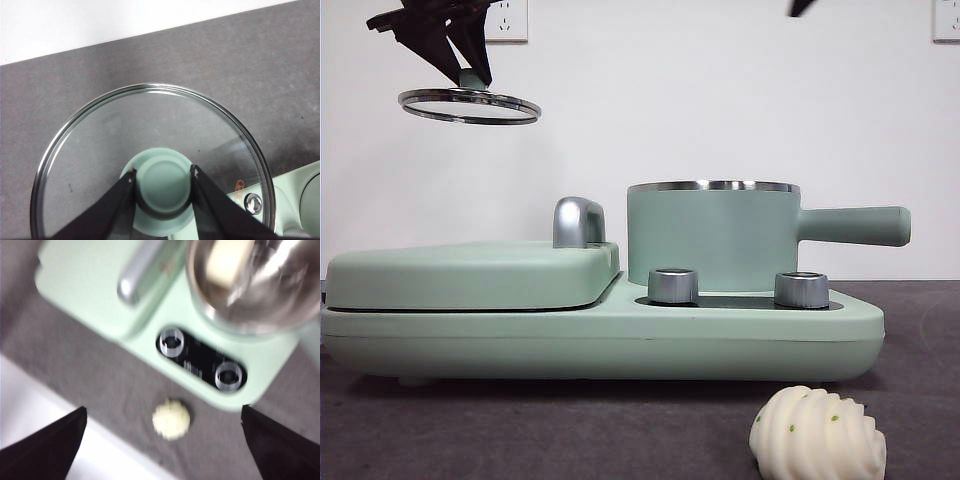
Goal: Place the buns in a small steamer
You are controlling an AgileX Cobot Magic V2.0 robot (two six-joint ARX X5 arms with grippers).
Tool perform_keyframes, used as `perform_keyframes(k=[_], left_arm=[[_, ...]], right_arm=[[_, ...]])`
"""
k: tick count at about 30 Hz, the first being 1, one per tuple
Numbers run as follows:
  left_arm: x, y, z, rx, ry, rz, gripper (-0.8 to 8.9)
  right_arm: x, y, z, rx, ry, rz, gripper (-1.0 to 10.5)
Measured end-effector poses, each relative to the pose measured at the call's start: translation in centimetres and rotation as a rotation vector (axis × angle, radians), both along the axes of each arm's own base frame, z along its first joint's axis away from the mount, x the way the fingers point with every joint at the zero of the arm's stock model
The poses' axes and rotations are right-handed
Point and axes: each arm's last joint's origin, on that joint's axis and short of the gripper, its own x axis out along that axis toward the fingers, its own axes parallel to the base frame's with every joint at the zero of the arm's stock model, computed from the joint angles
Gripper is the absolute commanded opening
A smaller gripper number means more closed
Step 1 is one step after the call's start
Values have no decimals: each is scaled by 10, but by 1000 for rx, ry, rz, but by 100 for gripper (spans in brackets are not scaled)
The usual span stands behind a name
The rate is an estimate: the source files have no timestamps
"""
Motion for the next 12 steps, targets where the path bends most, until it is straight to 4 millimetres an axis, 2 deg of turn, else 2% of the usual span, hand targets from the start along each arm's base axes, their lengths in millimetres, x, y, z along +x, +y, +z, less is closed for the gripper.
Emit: perform_keyframes(k=[4, 12], left_arm=[[0, 0, 0, 0, 0, 0, 54], [0, 0, 0, 0, 1, 0, 54]], right_arm=[[-25, 4, -26, -79, 49, -2, 497], [-42, 16, -89, -295, 159, -18, 498]])
